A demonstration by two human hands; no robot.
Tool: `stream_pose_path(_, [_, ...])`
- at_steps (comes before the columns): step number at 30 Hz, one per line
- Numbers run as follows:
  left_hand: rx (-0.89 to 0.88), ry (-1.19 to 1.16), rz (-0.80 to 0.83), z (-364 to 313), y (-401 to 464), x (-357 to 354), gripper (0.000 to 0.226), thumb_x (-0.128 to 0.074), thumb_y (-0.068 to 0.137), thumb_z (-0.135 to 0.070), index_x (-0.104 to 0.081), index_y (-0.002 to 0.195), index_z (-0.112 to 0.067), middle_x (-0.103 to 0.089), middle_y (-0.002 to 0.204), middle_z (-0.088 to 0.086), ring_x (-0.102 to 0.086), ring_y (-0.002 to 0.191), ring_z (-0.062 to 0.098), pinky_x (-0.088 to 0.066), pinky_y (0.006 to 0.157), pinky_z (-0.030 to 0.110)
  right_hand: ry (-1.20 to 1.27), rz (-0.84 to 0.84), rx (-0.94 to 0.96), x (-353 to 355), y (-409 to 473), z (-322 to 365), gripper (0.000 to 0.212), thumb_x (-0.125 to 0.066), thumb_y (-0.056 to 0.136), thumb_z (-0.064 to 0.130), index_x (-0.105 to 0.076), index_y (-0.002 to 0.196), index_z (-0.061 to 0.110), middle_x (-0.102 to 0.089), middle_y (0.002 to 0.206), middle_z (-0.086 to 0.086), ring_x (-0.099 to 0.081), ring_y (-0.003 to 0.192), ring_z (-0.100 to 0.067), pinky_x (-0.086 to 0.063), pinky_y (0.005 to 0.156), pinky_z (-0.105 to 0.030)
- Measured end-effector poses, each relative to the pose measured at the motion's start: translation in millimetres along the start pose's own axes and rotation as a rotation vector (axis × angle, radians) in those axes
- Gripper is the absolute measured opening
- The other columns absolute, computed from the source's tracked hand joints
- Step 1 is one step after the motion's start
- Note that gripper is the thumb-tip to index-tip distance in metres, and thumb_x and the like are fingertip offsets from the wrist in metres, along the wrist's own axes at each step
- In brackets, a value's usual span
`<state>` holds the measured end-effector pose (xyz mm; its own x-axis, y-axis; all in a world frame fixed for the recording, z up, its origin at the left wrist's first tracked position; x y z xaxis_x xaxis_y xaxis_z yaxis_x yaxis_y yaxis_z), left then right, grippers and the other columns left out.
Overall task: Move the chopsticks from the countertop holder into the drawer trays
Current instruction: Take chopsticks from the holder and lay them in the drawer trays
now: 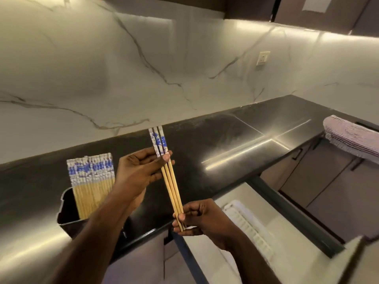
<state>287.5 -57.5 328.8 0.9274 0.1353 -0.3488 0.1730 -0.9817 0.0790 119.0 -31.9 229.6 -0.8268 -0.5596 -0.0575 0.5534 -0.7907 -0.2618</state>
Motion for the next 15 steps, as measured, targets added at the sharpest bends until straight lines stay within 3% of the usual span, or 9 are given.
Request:
stream_pose_path(10, [0.271, -0.007, 0.033, 149.0, -47.0, -94.3, 0.026, -0.074, 0.072, -0.017, -0.074, 0.096, -0.009, -0.076, 0.096, 0.016, -0.074, 0.091, 0.029, -0.061, 0.077, 0.038, 0.023, -0.185, -0.322, 116.2, -102.5, -94.2, 0.013, -0.064, 0.087, -0.003, -0.076, 0.089, 0.0, -0.074, 0.086, -0.02, -0.071, 0.077, -0.026, -0.06, 0.078, -0.039])
stream_pose_path(15, [0.448, 0.025, 0.02, 215.6, -53.9, -113.8, 0.029, -0.073, 0.072, -0.012, -0.07, 0.099, -0.002, -0.076, 0.094, 0.016, -0.074, 0.087, 0.029, -0.062, 0.071, 0.035, 0.051, -0.249, -0.48, 145.6, -122.6, -146.6, 0.015, -0.06, 0.086, -0.007, -0.075, 0.084, -0.004, -0.07, 0.081, -0.021, -0.068, 0.073, -0.027, -0.06, 0.082, -0.045])
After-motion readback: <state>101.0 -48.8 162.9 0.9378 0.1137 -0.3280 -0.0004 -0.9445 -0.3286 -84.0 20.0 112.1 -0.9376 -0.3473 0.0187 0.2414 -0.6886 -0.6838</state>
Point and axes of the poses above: each hand's wrist, its own y-axis towards the middle knuckle, its own x-axis out of the back of the hand, z = x × y, the point moved 9 cm from there along y, towards the middle knuckle
